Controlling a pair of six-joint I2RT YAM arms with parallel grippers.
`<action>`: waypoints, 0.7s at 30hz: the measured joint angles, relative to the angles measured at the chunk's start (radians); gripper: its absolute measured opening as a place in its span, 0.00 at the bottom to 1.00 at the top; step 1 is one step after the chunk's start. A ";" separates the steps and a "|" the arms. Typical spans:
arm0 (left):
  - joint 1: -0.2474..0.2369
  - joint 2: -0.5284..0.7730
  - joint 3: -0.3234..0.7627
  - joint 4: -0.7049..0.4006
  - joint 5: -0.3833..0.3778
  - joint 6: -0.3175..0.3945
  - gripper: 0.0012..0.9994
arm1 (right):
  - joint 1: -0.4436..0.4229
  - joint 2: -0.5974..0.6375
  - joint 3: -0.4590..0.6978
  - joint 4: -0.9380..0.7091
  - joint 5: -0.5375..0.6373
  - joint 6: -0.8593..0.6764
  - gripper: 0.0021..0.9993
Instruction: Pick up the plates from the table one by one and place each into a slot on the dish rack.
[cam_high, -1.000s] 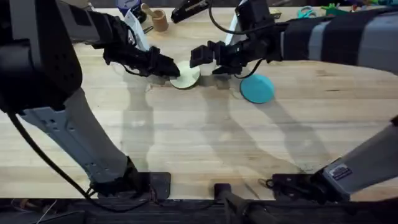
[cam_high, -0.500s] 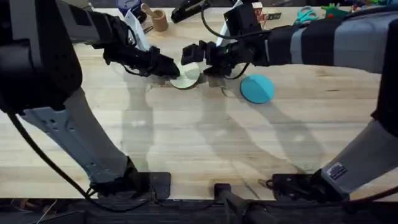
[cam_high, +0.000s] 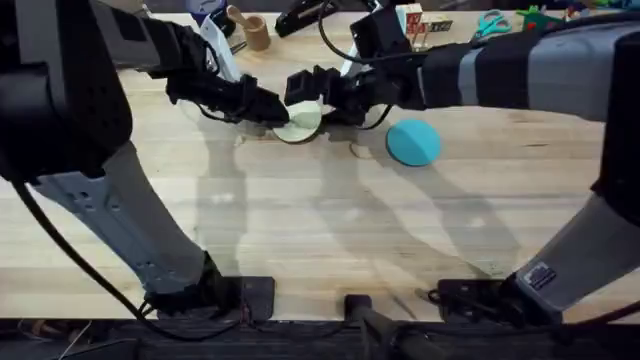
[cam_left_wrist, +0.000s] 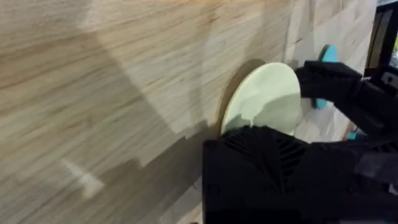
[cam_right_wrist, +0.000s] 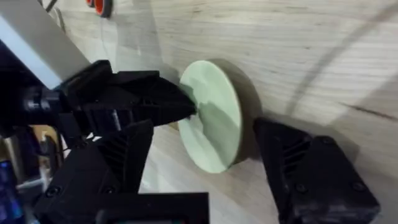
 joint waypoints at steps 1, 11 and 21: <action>0.000 0.000 0.000 0.000 0.000 0.000 0.04 | 0.002 0.001 0.000 -0.001 -0.002 0.004 0.94; 0.001 0.000 0.000 0.002 0.001 0.000 0.04 | 0.012 0.022 0.000 -0.041 -0.031 0.040 0.28; 0.011 0.000 0.006 0.006 0.002 -0.001 0.04 | 0.004 0.025 -0.001 -0.025 -0.034 0.047 0.04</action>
